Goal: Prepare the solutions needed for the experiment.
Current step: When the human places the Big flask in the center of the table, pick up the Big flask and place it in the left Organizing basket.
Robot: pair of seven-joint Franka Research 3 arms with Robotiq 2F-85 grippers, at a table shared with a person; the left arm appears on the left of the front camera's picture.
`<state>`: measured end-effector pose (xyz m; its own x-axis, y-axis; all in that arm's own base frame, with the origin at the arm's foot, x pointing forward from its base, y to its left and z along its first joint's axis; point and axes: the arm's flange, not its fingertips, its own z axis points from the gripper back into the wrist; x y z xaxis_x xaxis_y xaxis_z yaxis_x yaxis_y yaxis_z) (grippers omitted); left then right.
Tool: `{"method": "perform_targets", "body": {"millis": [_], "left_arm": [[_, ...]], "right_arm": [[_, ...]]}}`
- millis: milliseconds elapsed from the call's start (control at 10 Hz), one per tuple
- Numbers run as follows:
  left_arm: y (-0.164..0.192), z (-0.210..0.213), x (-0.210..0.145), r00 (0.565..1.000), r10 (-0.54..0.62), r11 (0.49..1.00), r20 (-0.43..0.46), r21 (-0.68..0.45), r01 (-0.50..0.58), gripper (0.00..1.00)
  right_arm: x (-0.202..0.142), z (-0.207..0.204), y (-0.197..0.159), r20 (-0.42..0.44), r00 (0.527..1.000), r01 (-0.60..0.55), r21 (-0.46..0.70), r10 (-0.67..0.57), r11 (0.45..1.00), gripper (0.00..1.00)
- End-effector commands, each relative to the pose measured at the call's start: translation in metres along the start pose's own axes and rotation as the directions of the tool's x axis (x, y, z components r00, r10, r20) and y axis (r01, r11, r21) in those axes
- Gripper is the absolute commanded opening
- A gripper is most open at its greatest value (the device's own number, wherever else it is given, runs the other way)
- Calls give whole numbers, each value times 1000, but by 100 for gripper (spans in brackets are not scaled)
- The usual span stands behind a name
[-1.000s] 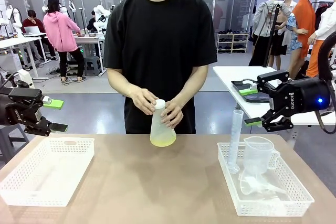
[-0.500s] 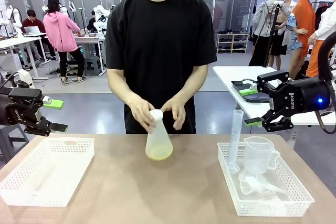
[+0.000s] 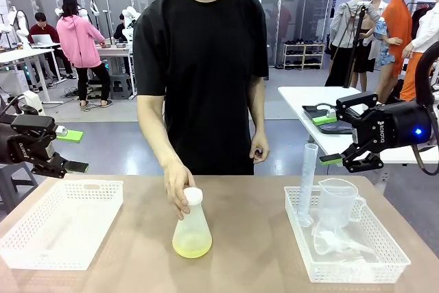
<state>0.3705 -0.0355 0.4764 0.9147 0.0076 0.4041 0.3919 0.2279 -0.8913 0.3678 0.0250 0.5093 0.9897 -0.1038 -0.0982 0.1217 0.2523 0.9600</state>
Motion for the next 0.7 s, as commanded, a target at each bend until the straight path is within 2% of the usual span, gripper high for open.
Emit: {"method": "perform_targets", "body": {"millis": [0, 600], "left_arm": [[-1, -2, 2, 1000, -7, 1000, 17, -28, 7, 100], [-1, -2, 2, 1000, -7, 1000, 17, -28, 7, 100]], "right_arm": [[-1, 0, 2, 1, 1000, -4, 10, 4, 1000, 83], [-1, 0, 2, 1, 1000, -4, 10, 4, 1000, 83]]}}
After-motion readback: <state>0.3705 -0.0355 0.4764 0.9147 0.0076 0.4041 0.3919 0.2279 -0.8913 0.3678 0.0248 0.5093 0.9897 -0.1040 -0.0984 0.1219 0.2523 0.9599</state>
